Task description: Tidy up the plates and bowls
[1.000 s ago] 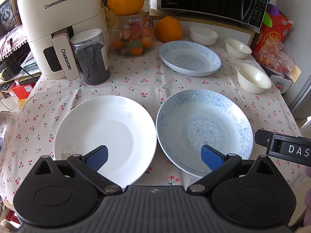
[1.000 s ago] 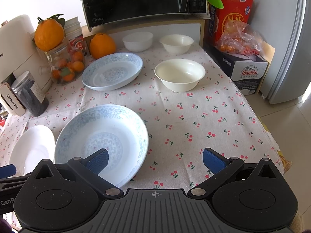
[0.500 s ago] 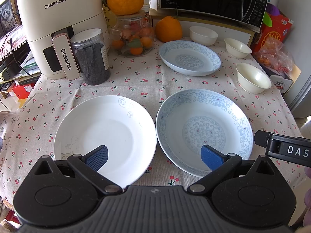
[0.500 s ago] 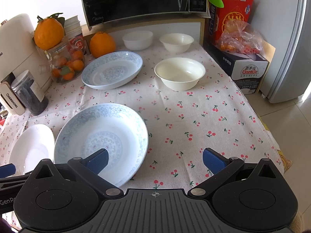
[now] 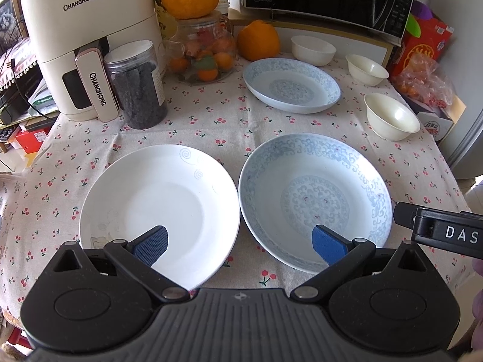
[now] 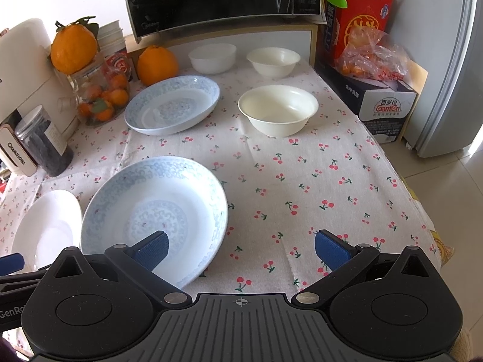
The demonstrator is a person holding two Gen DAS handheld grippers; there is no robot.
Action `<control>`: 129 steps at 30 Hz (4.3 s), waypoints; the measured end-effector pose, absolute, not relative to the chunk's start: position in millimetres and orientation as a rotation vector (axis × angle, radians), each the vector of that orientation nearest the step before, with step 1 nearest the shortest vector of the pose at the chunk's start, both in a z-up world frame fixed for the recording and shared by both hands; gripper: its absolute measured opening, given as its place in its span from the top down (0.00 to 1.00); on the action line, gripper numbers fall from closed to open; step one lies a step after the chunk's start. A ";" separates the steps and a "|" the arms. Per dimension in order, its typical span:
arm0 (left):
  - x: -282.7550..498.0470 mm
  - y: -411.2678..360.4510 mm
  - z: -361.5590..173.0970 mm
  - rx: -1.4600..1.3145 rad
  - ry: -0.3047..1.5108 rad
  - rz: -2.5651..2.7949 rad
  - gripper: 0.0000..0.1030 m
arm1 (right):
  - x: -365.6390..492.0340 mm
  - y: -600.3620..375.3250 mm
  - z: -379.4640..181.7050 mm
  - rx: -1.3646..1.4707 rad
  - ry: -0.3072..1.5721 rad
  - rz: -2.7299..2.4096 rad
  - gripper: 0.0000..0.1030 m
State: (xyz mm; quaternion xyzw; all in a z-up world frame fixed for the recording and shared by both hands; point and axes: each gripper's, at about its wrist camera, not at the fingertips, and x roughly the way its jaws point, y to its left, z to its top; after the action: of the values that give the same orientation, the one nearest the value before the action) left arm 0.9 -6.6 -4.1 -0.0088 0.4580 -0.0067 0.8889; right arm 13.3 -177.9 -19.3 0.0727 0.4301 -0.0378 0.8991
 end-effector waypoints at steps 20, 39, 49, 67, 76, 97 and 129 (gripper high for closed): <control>39.4 7.8 -5.2 -0.109 1.034 -0.184 0.10 | 69.3 -213.0 -9.1 0.351 0.995 0.077 0.00; 89.7 9.7 -22.7 -0.127 0.991 -0.404 0.63 | 72.8 -251.3 -68.5 0.752 1.121 0.192 0.18; 100.5 8.8 -36.9 -0.101 1.051 -0.385 0.82 | 72.7 -252.4 -82.1 0.767 1.170 0.200 0.59; 97.0 -3.4 -40.9 -0.084 1.062 -0.450 0.98 | 80.8 -227.8 -78.7 0.614 1.171 0.222 0.88; 102.5 10.6 -34.7 -0.072 1.012 -0.372 0.90 | 98.5 -230.6 -75.1 0.606 1.143 0.186 0.91; 106.3 15.1 -22.8 -0.117 0.959 -0.384 0.66 | 96.5 -232.2 -85.2 0.695 1.203 0.161 0.88; 121.6 18.1 -50.3 -0.192 1.066 -0.256 0.90 | 139.4 -221.2 -70.9 0.585 1.166 0.097 0.90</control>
State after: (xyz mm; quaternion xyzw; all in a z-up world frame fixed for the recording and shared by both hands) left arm 121.6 18.1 -50.3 -0.0912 0.5061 -0.1213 0.8490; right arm 139.4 -221.2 -70.9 0.2719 0.5421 0.0449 0.7938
